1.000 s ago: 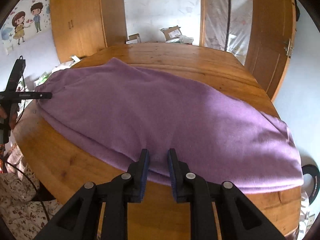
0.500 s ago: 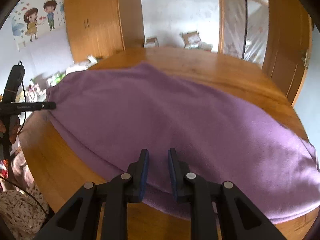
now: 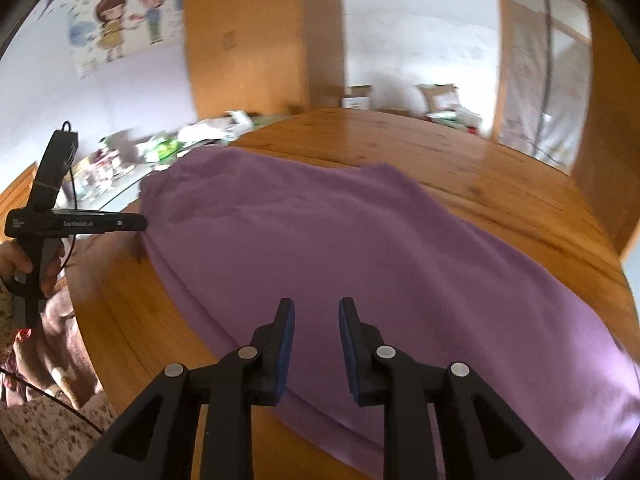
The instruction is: Fold clothes
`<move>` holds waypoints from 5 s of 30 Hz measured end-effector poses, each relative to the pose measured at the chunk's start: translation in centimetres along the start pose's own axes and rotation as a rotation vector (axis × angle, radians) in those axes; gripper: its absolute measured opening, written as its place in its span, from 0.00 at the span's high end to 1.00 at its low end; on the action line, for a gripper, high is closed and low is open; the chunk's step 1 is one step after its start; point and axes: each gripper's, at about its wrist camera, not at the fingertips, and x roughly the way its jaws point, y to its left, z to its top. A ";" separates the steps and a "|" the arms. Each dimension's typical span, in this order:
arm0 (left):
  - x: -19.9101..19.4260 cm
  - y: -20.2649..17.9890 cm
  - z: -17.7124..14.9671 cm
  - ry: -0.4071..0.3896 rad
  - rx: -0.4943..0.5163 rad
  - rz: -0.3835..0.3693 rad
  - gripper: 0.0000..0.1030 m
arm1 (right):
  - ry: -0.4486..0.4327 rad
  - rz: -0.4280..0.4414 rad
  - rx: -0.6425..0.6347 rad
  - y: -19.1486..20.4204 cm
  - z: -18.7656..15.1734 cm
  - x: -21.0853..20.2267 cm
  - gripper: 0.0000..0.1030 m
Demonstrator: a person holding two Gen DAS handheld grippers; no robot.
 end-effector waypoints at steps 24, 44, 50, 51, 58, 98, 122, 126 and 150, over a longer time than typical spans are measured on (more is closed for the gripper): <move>0.1 6.8 1.3 -0.020 -0.274 -0.138 0.81 | 0.072 0.275 -0.325 16.2 7.6 9.2 0.47; 0.5 12.2 3.3 -0.057 -0.510 -0.303 0.53 | 0.083 0.120 -0.485 23.2 10.1 14.0 0.46; 1.5 13.0 4.0 -0.024 -0.571 -0.337 0.53 | 0.083 0.108 -0.449 23.0 10.7 14.5 0.71; 1.6 13.0 4.2 -0.020 -0.573 -0.337 0.53 | 0.077 0.105 -0.440 22.8 10.8 14.4 0.80; 2.8 13.0 6.0 0.035 -0.587 -0.379 0.48 | 0.013 0.132 -0.358 21.2 11.3 13.1 0.90; 9.7 10.1 11.3 0.216 -0.598 -0.520 0.81 | -0.039 0.186 -0.316 20.0 12.5 12.7 0.91; 6.1 9.1 11.8 0.146 -0.483 -0.425 0.83 | -0.072 0.268 -0.225 19.1 14.0 13.0 0.92; 4.7 6.8 12.8 0.121 -0.440 -0.437 0.83 | -0.118 0.264 -0.196 18.0 14.0 11.0 0.92; 1.9 -9.3 15.0 0.117 -0.189 -0.543 0.83 | -0.262 0.123 -0.022 8.5 9.8 -1.2 0.92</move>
